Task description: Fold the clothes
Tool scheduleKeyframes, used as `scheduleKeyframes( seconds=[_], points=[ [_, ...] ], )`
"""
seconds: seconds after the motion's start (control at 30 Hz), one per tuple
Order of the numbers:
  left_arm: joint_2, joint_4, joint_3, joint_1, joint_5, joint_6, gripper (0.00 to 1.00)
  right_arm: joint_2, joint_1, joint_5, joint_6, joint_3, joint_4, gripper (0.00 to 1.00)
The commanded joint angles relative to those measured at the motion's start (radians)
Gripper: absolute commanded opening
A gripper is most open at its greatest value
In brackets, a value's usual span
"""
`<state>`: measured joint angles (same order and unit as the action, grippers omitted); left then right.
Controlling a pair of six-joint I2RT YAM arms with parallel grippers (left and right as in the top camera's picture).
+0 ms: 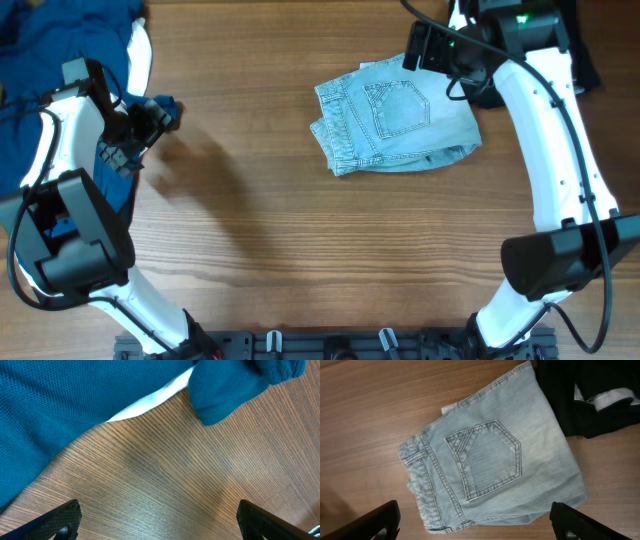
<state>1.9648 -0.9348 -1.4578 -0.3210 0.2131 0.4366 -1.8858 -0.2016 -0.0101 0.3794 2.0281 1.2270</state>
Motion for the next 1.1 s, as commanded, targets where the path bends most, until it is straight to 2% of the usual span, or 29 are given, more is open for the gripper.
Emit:
scheduleKeyframes(
  seconds=[0.0, 0.1, 0.23, 0.33, 0.5, 0.7, 0.8, 0.87, 1.07],
  points=[
    [-0.018, -0.005, -0.014, -0.001, -0.005, 0.013, 1.0, 0.008, -0.024, -0.072, 0.043, 0.025, 0.014, 0.97],
    [-0.018, -0.013, -0.014, 0.003, -0.005, 0.013, 1.0, -0.024, -0.03, -0.068, 0.035, 0.025, 0.04, 0.99],
    [-0.018, -0.013, -0.014, 0.016, -0.005, 0.013, 1.0, -0.126, -0.035, 0.012, -0.085, 0.025, 0.065, 1.0],
    [-0.018, -0.013, -0.014, 0.025, -0.006, 0.013, 1.0, -0.199, -0.031, 0.011, -0.069, 0.025, 0.084, 1.0],
    [-0.018, -0.012, -0.014, 0.031, -0.006, 0.013, 1.0, -0.284, 0.024, 0.0, 0.131, 0.025, 0.169, 1.0],
    [-0.018, -0.011, -0.014, 0.031, -0.006, 0.013, 1.0, -0.278, 0.072, -0.019, 0.315, 0.011, 0.316, 1.0],
    [-0.018, -0.011, -0.014, 0.031, -0.006, 0.013, 1.0, -0.278, 0.07, -0.018, 0.469, -0.042, 0.369, 1.0],
    [-0.018, -0.011, -0.014, 0.031, -0.006, 0.013, 1.0, -0.278, 0.062, -0.006, 0.536, -0.096, 0.365, 1.0],
    [-0.018, -0.003, -0.014, 0.031, -0.006, 0.013, 1.0, -0.278, 0.021, 0.122, 0.576, -0.264, 0.224, 1.0]
  ],
)
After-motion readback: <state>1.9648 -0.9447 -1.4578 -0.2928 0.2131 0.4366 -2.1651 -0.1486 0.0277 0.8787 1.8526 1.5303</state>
